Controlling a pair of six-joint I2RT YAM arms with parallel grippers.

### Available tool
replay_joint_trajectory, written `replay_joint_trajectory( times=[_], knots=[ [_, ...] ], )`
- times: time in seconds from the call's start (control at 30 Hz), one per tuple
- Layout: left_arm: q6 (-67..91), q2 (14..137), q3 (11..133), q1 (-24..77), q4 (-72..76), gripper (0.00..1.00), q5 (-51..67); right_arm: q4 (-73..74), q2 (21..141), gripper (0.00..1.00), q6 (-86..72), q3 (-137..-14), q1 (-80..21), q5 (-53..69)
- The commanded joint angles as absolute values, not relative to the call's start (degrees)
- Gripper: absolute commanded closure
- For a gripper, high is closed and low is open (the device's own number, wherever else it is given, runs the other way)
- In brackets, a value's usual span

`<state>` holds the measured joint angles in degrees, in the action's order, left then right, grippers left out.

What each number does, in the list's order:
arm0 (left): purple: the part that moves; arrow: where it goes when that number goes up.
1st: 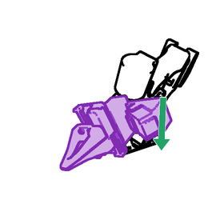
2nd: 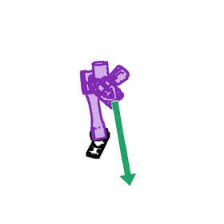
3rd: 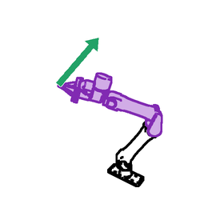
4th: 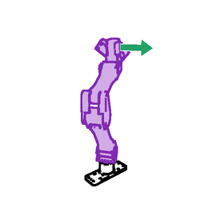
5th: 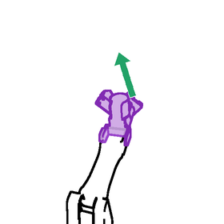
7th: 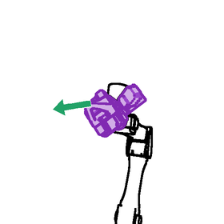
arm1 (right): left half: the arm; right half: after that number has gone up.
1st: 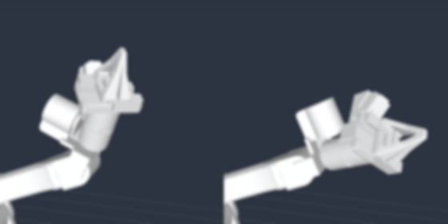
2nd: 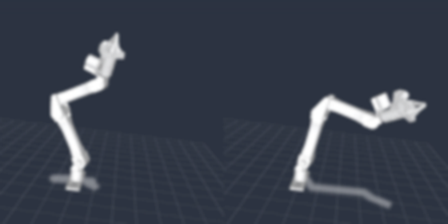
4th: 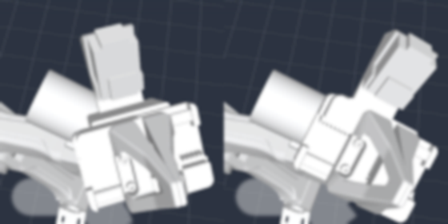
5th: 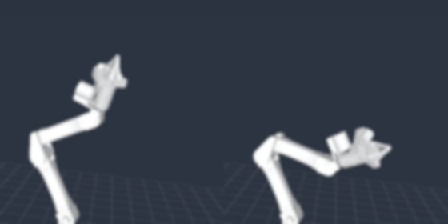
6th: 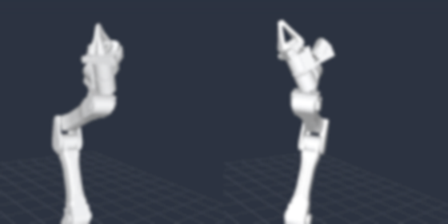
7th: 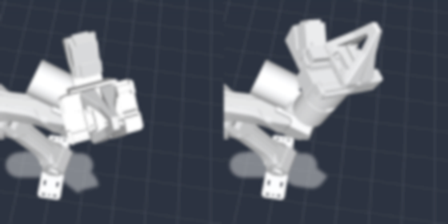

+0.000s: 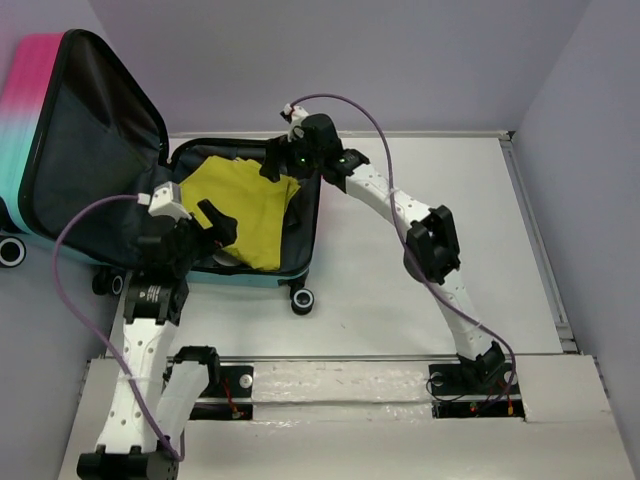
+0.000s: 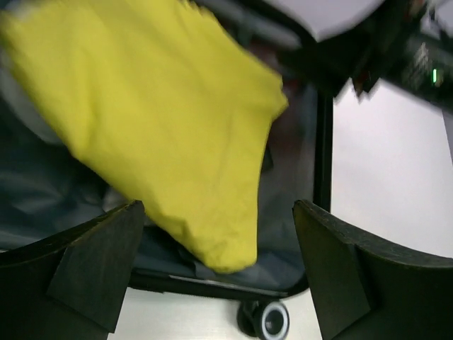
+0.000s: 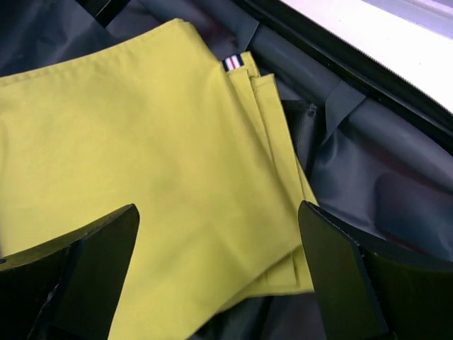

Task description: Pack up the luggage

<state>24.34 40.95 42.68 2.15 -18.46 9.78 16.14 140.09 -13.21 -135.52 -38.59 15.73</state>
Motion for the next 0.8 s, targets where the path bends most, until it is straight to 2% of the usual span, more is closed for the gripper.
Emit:
replay_joint_trajectory(
  times=[0.0,0.13,0.17,0.23,0.3,0.4,0.47,0.53,0.6,0.77],
  knots=[
    [20.0,35.2,54.9,2.3,-24.1,0.01,-11.0,11.7,123.6,0.00,-12.3,-128.8,-38.3,18.0],
    [18.8,32.6,58.5,2.3,-29.2,0.01,-28.1,8.4,111.0,0.02,-13.7,-113.6,-38.3,21.5],
    [19.0,32.4,58.9,2.3,-30.4,0.01,-34.0,6.7,105.5,0.02,-14.1,-104.9,-38.3,22.1],
    [19.1,32.0,58.7,2.3,-31.8,0.01,-40.7,3.0,100.1,0.03,-15.0,-95.8,-38.3,22.4],
    [18.1,32.1,57.2,2.3,-30.5,0.01,-51.5,-2.2,93.6,0.03,-16.3,-84.5,-38.3,23.1],
    [17.1,32.0,56.0,2.3,-25.3,0.01,-59.6,-6.1,88.9,0.03,-17.9,-74.5,-38.3,25.5],
    [14.8,32.1,54.7,2.2,-21.3,0.01,-62.7,-7.8,85.7,0.03,-18.3,-71.0,-38.3,27.7],
    [7.2,34.4,52.7,1.8,-13.5,0.03,-72.4,-8.3,83.4,0.03,-17.1,-67.1,-38.3,28.1],
    [0.0,36.4,50.7,0.5,-3.6,0.07,-74.4,-8.3,82.1,0.03,-15.8,-65.2,-38.3,27.9],
    [-4.2,43.0,50.8,-4.8,-1.2,0.19,-74.0,-8.4,79.7,0.03,-14.6,-62.7,-37.8,26.2]
  ],
)
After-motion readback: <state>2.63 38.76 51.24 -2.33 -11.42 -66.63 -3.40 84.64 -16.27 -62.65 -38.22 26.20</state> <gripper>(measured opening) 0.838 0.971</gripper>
